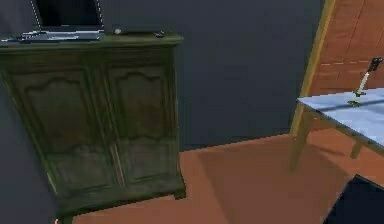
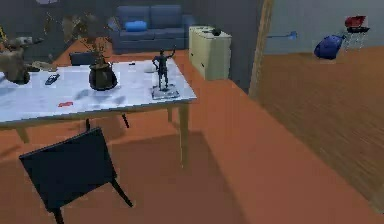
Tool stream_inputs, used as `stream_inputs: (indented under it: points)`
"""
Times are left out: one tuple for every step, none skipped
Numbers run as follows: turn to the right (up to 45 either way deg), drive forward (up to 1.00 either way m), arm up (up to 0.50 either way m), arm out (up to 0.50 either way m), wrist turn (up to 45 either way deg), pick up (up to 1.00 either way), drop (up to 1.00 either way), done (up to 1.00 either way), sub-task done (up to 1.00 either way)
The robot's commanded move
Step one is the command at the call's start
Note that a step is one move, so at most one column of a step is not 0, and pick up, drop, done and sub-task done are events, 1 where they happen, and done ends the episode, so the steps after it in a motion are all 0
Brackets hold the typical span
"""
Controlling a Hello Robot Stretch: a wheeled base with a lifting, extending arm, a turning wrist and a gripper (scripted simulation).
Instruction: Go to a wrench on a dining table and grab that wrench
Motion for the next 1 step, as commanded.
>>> stream_inputs:
  points:
    - [45.0, 0.0, 0.0, 0.0, 0.0, 0.0, 0.0, 0.0, 0.0]
